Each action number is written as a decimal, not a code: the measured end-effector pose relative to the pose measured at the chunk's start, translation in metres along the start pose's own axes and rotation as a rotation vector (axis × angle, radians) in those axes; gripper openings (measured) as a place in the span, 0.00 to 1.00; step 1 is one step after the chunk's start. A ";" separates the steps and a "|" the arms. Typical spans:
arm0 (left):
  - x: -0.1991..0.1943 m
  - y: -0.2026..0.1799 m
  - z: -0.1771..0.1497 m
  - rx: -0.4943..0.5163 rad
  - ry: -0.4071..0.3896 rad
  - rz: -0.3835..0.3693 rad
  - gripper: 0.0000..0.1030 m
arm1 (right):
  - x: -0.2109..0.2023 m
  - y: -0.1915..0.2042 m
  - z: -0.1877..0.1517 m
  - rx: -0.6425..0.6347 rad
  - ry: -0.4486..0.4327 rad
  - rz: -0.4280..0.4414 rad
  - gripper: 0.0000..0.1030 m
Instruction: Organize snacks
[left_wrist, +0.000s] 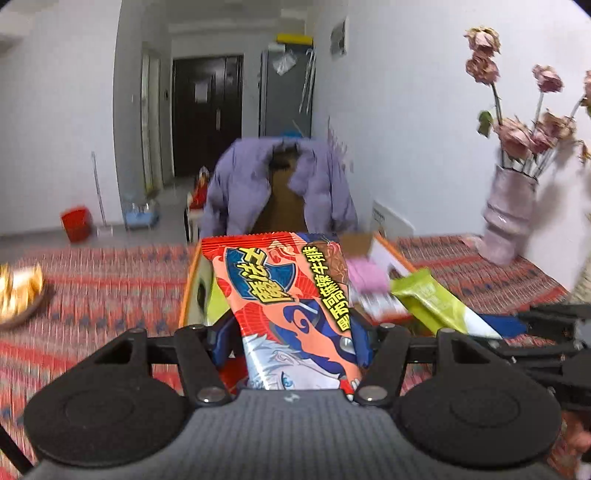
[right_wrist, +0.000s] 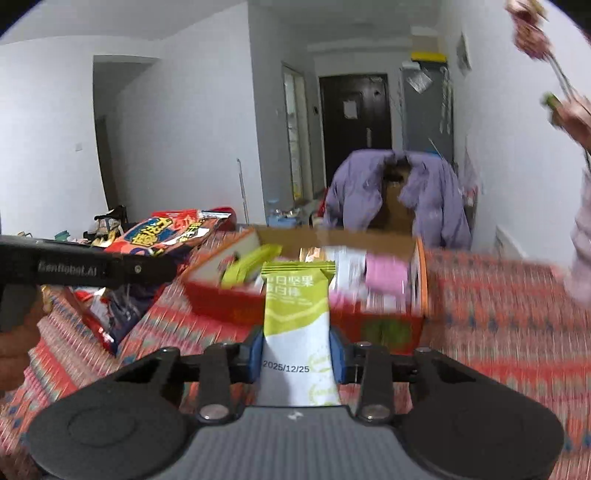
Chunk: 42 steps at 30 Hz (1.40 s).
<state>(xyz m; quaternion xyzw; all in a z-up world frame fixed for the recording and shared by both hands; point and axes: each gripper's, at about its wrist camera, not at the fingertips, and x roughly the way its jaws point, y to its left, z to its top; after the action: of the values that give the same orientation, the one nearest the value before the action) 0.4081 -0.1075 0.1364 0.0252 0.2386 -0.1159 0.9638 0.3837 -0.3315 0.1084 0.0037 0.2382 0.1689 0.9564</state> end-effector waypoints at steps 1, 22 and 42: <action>0.011 0.001 0.008 0.000 0.001 0.008 0.60 | 0.016 -0.006 0.013 0.000 0.003 -0.004 0.35; 0.200 0.032 0.016 -0.150 0.230 -0.119 0.83 | 0.172 -0.084 0.041 0.187 0.097 -0.062 0.63; 0.002 0.052 -0.029 -0.020 -0.065 0.083 0.95 | 0.000 -0.020 0.000 0.090 -0.058 -0.217 0.98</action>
<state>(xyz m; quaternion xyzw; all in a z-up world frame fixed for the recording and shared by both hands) 0.4092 -0.0546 0.1095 0.0219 0.2068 -0.0740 0.9753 0.3907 -0.3501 0.1068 0.0256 0.2167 0.0535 0.9744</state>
